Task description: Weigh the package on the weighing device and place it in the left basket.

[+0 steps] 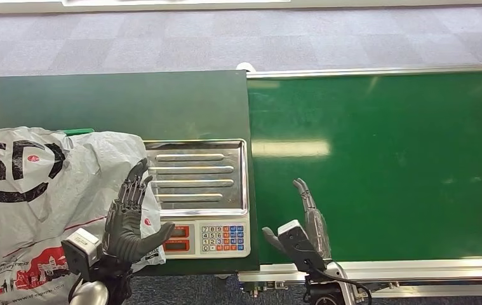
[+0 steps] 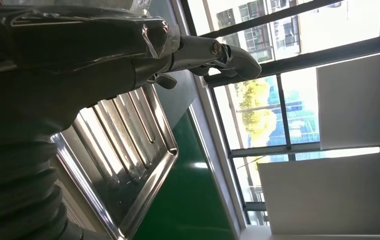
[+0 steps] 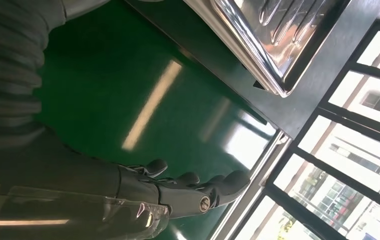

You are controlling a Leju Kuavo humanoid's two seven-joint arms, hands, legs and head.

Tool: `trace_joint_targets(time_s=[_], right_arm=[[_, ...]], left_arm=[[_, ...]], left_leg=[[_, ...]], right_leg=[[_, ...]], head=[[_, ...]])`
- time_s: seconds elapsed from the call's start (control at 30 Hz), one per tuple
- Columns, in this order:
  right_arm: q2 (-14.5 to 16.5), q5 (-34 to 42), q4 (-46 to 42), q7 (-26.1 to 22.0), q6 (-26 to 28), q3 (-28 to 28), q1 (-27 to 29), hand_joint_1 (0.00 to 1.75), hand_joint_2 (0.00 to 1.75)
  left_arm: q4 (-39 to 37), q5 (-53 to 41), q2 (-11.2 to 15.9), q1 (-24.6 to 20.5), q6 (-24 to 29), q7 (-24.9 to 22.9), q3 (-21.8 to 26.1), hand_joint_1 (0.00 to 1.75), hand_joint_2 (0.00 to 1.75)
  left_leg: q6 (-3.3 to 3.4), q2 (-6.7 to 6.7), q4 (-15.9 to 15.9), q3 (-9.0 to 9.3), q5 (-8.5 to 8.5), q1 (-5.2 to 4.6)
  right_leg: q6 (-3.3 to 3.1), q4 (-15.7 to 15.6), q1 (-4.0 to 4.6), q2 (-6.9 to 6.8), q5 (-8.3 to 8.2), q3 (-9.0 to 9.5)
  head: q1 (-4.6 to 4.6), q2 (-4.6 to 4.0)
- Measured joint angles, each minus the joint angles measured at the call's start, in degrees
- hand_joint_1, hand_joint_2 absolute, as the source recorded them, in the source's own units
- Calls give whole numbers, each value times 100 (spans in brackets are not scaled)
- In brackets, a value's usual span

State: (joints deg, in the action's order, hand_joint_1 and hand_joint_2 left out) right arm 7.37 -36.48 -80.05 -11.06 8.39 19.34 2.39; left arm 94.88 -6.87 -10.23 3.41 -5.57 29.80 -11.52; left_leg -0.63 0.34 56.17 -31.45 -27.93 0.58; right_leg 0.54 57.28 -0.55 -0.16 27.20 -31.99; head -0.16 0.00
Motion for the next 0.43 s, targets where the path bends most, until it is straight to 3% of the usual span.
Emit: trace_joint_targets(time_s=[0.23, 0.43], right_arm=[[-1, 13, -71, 4, 47, -33, 80, 0, 175], [-1, 17, -131, 21, 103, -66, 163, 0, 175]], left_arm=[[3, -593, 0, 4, 529, 23, 0, 0, 175], [40, -1942, 10, -3, 1576, -107, -9, 0, 175]], left_leg=[[0, -1, 0, 0, 0, 0], [0, 0, 0, 0, 0, 0]], right_leg=[[0, 0, 0, 0, 0, 0], [0, 0, 0, 0, 0, -1]], head=[[0, 0], [-1, 0]])
